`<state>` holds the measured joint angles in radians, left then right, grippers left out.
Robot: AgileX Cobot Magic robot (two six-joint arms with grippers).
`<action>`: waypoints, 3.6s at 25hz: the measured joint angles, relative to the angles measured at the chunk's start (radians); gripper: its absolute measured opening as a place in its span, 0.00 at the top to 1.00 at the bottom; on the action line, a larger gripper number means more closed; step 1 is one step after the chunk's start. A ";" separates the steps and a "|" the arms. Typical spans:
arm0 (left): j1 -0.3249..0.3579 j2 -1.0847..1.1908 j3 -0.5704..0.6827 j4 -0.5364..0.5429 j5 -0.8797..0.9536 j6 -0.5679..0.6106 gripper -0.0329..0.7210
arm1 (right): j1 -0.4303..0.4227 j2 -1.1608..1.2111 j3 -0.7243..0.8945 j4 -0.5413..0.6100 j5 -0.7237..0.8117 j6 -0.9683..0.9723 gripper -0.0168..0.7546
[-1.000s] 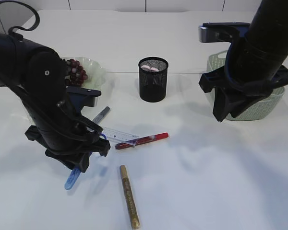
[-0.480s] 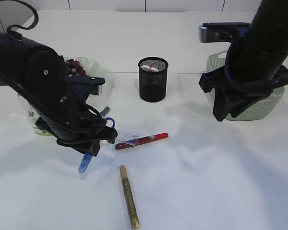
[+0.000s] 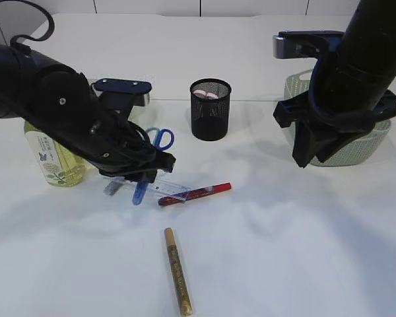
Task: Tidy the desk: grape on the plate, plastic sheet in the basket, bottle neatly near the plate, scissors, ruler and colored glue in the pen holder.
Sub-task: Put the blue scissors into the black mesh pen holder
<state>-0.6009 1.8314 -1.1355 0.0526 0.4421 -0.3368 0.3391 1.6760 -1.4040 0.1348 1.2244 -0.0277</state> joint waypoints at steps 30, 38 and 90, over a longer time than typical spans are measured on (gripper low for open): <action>0.000 0.000 0.000 0.111 -0.831 0.000 0.74 | -0.227 0.000 0.000 -0.033 -0.144 0.037 0.62; 0.032 0.000 0.000 0.111 -1.069 0.000 0.74 | -0.227 0.000 0.000 -0.033 -0.165 0.037 0.62; 0.095 0.529 -0.498 0.085 -1.052 0.000 0.74 | -0.227 0.000 0.000 -0.041 -0.242 0.041 0.62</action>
<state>-0.5055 2.3603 -1.6334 0.1380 -0.6096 -0.3368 0.1121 1.6760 -1.4040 0.0940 0.9821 0.0136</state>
